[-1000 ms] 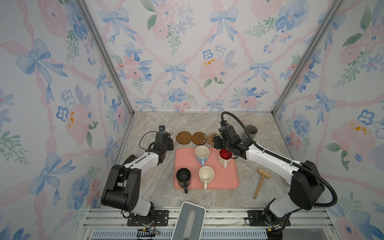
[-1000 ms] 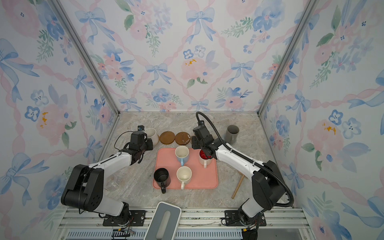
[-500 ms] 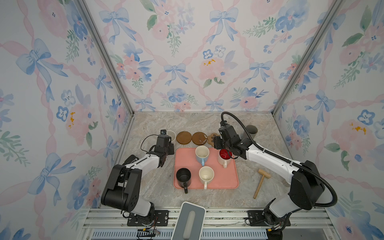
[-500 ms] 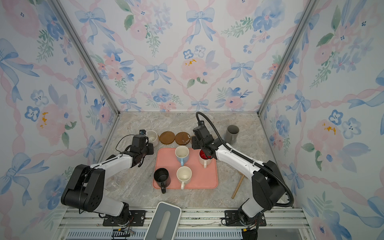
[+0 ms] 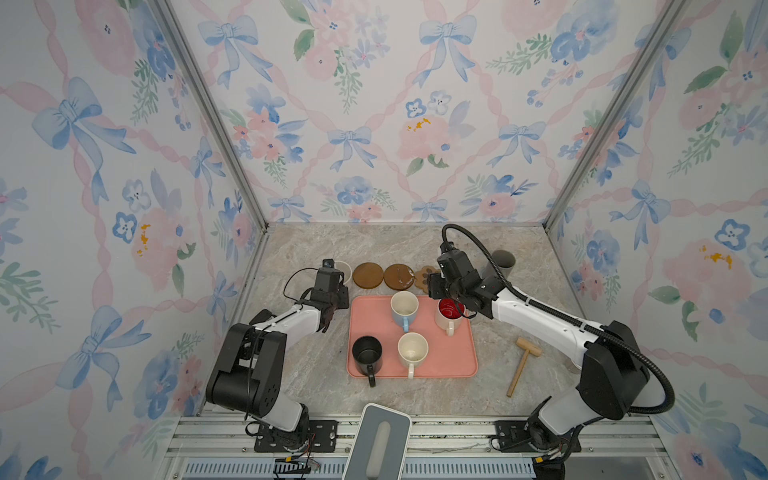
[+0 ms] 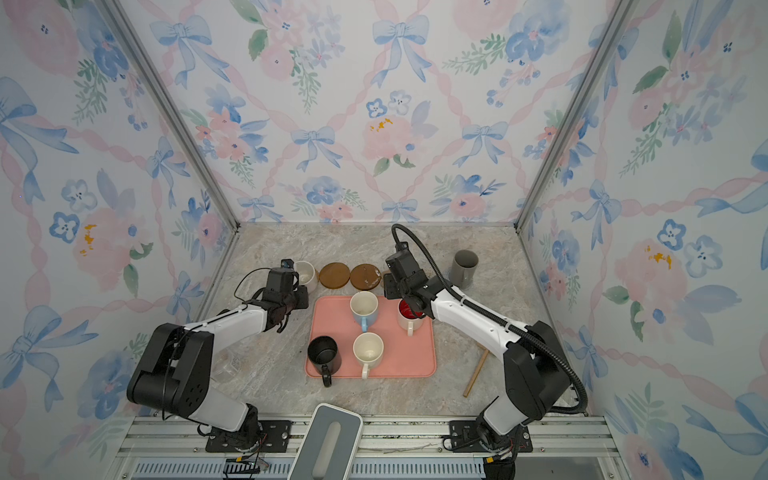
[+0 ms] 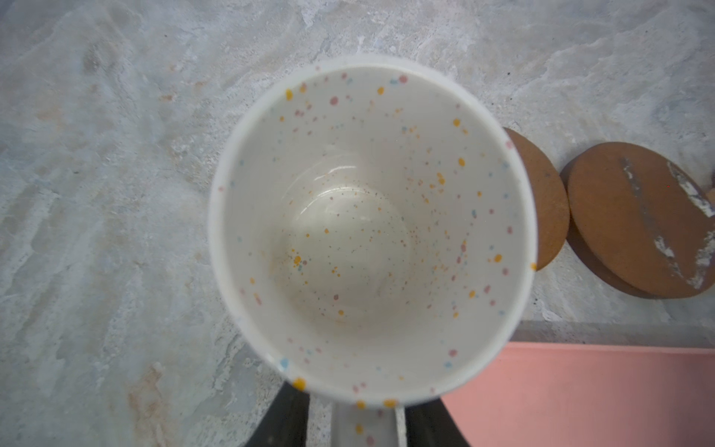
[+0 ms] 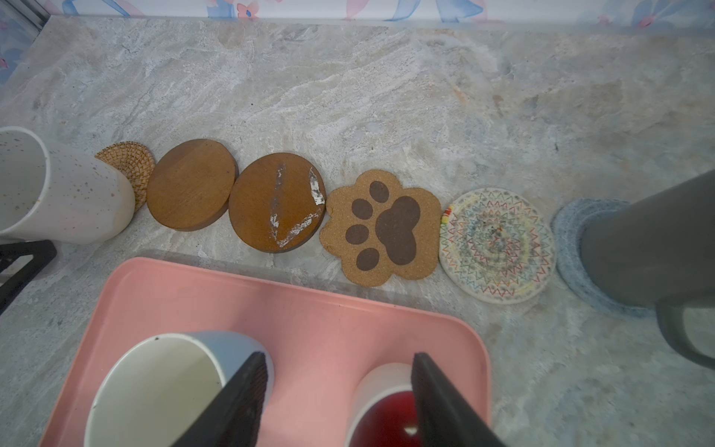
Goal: Place cups on coasters
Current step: Place the cup on the coaster.
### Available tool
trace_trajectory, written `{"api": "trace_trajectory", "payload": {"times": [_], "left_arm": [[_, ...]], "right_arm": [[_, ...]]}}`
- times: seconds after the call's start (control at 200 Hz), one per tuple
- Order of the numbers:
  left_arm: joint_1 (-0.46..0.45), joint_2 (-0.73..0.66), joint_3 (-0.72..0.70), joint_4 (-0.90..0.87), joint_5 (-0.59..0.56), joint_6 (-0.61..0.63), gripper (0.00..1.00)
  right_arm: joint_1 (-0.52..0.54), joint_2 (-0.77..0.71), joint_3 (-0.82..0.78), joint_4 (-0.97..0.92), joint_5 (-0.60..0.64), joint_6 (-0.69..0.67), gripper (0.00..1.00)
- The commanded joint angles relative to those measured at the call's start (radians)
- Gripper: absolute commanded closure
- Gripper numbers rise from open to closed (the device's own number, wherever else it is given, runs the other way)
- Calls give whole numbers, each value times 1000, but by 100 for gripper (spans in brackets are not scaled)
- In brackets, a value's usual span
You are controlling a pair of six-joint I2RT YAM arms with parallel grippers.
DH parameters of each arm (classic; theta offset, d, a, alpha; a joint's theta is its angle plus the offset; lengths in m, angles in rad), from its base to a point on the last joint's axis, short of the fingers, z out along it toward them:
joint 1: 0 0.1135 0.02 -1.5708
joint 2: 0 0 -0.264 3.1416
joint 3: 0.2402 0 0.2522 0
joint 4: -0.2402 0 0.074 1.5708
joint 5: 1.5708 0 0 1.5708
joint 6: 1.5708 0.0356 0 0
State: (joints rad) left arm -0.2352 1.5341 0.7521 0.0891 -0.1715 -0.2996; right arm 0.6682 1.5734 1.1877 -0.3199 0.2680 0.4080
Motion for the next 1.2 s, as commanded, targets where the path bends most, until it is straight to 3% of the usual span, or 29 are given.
{"api": "trace_trajectory", "payload": {"times": [0.0, 0.21, 0.475, 1.195], "left_arm": [[-4, 21, 30, -9, -4, -13, 63], [-3, 35, 39, -11, 0, -13, 70], [-5, 57, 63, -32, 0, -10, 100], [-44, -69, 85, -29, -105, -7, 100]], "right_arm": [[-12, 0, 20, -19, -4, -10, 37], [-15, -1, 18, -22, -4, -10, 37], [-18, -2, 14, -23, -5, -11, 37], [-22, -4, 9, -20, -7, -9, 37]]}}
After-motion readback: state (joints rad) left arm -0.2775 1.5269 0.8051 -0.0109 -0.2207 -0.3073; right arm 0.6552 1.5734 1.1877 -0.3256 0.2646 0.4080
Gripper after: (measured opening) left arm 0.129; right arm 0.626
